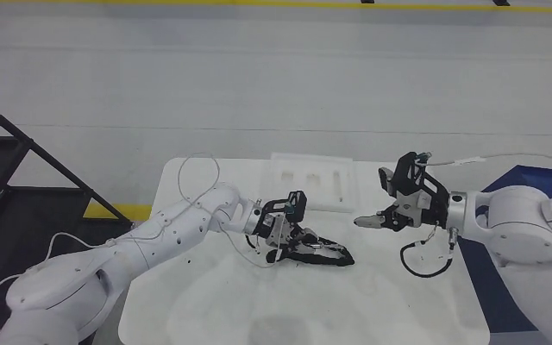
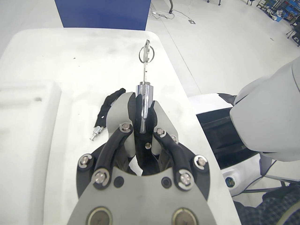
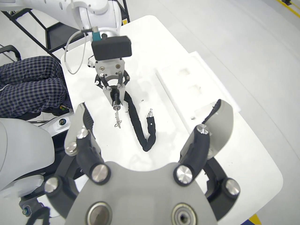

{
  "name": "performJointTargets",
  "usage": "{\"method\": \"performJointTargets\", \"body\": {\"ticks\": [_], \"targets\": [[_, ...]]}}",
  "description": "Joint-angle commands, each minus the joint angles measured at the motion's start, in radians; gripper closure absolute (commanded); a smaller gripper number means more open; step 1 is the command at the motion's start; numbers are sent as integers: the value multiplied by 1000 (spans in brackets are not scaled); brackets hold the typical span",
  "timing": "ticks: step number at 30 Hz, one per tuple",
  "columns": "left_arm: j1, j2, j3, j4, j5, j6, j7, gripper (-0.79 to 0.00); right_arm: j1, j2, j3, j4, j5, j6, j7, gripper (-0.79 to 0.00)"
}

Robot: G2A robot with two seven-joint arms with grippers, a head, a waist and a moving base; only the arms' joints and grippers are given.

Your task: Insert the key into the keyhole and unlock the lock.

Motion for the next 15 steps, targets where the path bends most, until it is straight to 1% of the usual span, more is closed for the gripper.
{"method": "performJointTargets", "body": {"ticks": [1, 4, 7, 8, 9, 15], "targets": [[18, -11, -1, -3, -9, 0, -46, 0, -17, 3, 25, -1, -1, -1, -14, -785], [42, -30, -1, 7, -24, 0, -112, 0, -41, 6, 54, -4, -5, -5, -30, -785], [61, -50, -1, 23, -44, 0, -147, 0, -60, 9, 74, -11, -8, -8, -37, -785], [67, -57, -1, 28, -55, 0, -151, -111, -65, 10, 78, -13, -9, -8, -39, -785], [71, -63, -1, 34, -72, 0, -144, -785, -69, 10, 81, -15, -9, -9, -42, -785], [71, -88, -1, 72, -124, 0, -142, -785, -75, 9, 73, -12, -9, -23, -61, -785]]}}
